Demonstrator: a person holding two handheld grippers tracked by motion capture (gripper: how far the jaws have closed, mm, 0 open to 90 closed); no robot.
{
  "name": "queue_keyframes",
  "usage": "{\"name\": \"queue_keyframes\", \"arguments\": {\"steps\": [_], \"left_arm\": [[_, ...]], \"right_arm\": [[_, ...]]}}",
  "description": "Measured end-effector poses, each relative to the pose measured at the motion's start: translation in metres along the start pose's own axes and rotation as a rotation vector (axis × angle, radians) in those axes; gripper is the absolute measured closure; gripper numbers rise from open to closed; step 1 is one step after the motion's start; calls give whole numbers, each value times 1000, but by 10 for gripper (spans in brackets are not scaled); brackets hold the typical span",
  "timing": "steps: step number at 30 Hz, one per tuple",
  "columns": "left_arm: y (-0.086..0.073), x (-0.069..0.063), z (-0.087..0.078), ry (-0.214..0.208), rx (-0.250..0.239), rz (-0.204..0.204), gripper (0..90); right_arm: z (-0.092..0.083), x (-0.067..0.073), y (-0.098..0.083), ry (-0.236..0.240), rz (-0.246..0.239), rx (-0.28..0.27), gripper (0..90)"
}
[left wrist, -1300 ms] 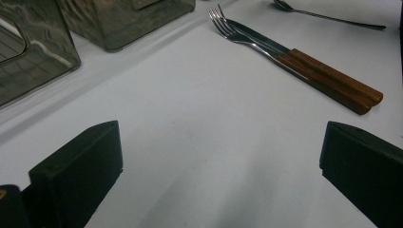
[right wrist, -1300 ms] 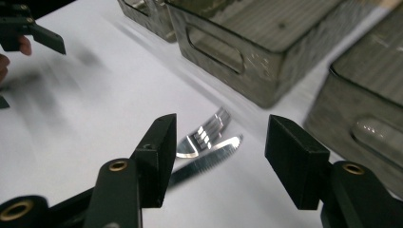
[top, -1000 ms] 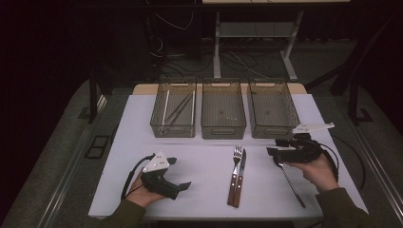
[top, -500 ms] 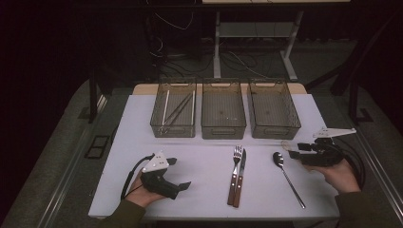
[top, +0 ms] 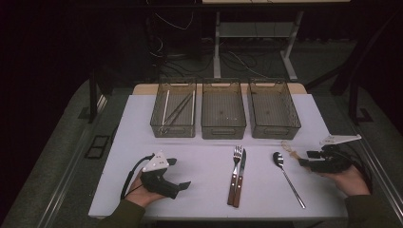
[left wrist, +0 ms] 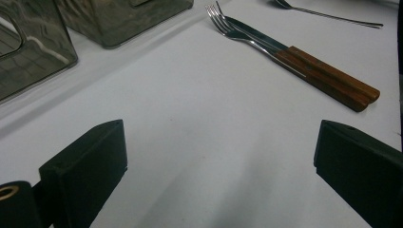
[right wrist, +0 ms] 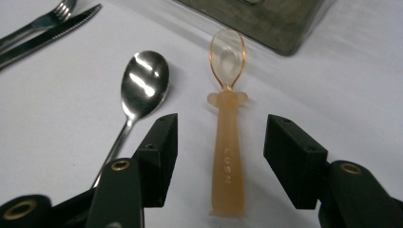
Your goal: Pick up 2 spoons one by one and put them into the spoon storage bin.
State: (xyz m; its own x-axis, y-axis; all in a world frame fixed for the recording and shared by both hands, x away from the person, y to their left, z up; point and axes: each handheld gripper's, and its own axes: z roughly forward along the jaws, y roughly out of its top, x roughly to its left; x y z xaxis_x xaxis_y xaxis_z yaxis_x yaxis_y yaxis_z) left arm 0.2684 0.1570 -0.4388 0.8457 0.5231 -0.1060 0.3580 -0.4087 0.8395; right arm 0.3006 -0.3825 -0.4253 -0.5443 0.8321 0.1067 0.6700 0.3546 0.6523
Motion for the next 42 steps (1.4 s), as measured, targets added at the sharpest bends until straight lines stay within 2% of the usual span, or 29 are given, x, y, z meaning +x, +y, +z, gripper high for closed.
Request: {"name": "queue_keyframes", "arguments": {"steps": [7,17,21,26,31,35,39,42], "left_arm": [[0,0,-1,1,0,1,23],[0,0,0,2,-2,-1,23],[0,0,0,3,-2,0,23],[0,0,0,3,-2,0,23],[0,-1,0,4,0,0,23],[0,-1,0,4,-1,-1,23],[0,-1,0,5,0,-1,23],[0,-1,0,5,-1,-3,23]], "right_arm": [[0,-3,-2,2,4,19,440],[-3,-9,-3,38,34,60,561],[0,-10,-4,39,28,93,595],[6,-9,-5,45,-11,139,625],[9,-8,-4,31,-27,160,659],[10,-6,-4,6,-66,165,685],[11,-1,-3,-32,-63,177,699],[11,0,-2,-39,-64,184,712]]}}
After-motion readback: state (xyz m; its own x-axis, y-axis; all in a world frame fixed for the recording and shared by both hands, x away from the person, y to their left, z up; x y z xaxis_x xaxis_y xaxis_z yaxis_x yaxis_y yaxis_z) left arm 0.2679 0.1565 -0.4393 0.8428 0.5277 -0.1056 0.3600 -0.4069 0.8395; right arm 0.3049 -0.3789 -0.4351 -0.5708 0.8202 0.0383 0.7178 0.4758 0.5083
